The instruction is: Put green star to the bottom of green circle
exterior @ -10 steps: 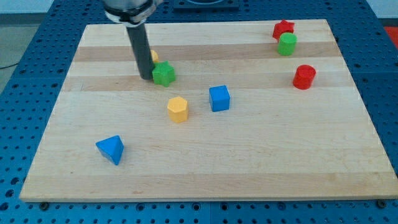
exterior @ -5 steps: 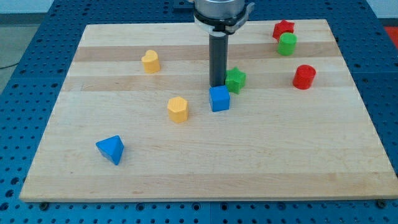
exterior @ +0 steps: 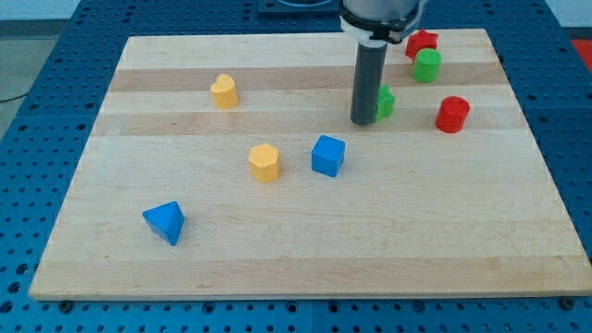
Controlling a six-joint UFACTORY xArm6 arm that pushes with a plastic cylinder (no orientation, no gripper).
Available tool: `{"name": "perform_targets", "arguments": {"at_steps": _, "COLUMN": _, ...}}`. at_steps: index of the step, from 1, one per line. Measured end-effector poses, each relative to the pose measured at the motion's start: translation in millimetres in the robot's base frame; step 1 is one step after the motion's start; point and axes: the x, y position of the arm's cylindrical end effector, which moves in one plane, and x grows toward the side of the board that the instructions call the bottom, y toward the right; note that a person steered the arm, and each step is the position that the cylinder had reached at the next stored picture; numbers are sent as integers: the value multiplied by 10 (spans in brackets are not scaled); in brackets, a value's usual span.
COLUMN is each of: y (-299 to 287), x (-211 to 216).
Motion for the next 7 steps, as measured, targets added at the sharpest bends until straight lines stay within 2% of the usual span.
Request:
{"name": "perform_targets", "arguments": {"at_steps": 1, "y": 59, "x": -258}}
{"name": "perform_targets", "arguments": {"at_steps": 3, "y": 365, "x": -322}}
{"name": "perform_targets", "arguments": {"at_steps": 5, "y": 88, "x": -518}}
{"name": "perform_targets", "arguments": {"at_steps": 7, "y": 318, "x": -519}}
